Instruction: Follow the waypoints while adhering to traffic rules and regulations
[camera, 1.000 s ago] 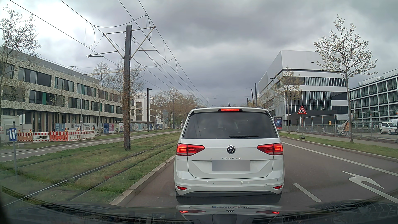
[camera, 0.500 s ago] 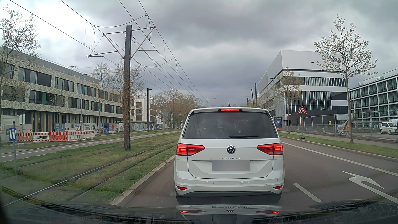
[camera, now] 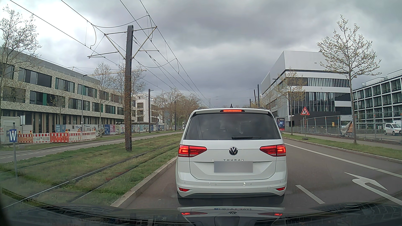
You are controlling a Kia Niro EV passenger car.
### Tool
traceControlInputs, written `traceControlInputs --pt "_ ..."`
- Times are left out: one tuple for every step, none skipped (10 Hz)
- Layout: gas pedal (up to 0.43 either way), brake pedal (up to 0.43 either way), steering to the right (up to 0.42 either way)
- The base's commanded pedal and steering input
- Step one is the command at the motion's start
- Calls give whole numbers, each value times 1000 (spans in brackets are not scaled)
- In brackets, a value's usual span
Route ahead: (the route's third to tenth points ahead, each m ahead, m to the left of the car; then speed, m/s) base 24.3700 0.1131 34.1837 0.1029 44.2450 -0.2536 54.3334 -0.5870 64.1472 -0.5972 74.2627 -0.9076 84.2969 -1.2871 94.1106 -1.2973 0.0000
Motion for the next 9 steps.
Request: traceControlInputs --pt "0 256 0" --pt "0 256 0" --pt "0 256 0" --pt "0 256 0" --pt "0 256 0" --pt "0 256 0" --pt "0 256 0" --pt "0 256 0" --pt "0 256 0"
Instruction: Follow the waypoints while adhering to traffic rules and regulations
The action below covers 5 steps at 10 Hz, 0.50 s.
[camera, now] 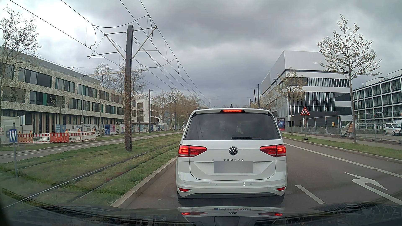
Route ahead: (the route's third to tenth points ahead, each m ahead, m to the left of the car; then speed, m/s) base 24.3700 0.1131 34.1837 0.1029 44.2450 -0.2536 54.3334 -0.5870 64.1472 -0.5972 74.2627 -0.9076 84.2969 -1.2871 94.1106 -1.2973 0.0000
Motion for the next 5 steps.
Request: traceControlInputs --pt "0 256 0" --pt "0 256 0" --pt "0 256 0" --pt "0 256 0" --pt "0 256 0"
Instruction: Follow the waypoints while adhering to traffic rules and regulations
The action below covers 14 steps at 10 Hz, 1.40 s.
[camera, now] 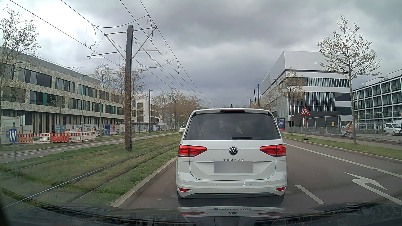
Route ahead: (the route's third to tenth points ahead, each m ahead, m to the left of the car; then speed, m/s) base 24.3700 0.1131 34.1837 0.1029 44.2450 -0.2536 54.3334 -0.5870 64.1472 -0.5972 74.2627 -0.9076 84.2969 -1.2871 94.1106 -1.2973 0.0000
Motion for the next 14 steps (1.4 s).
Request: traceControlInputs --pt "0 256 0" --pt "0 256 0" --pt "0 256 0" --pt "0 256 0" --pt "0 256 0" --pt "0 256 0" --pt "0 256 0" --pt "0 256 0" --pt "0 256 0" --pt "0 256 0" --pt "0 256 0" --pt "0 256 0" --pt "0 244 0" --pt "0 98 -1"
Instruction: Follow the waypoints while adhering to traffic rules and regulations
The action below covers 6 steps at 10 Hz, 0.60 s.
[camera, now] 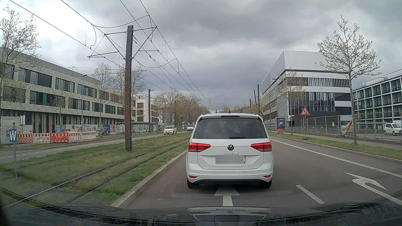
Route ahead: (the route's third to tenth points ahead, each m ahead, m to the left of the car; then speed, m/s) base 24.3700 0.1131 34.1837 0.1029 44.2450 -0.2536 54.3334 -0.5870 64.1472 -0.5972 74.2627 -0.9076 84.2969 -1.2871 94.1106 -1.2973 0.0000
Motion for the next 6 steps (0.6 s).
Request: traceControlInputs --pt "0 0 0" --pt "0 0 0" --pt "0 0 0" --pt "0 0 0" --pt "98 0 0" --pt "248 0 -1"
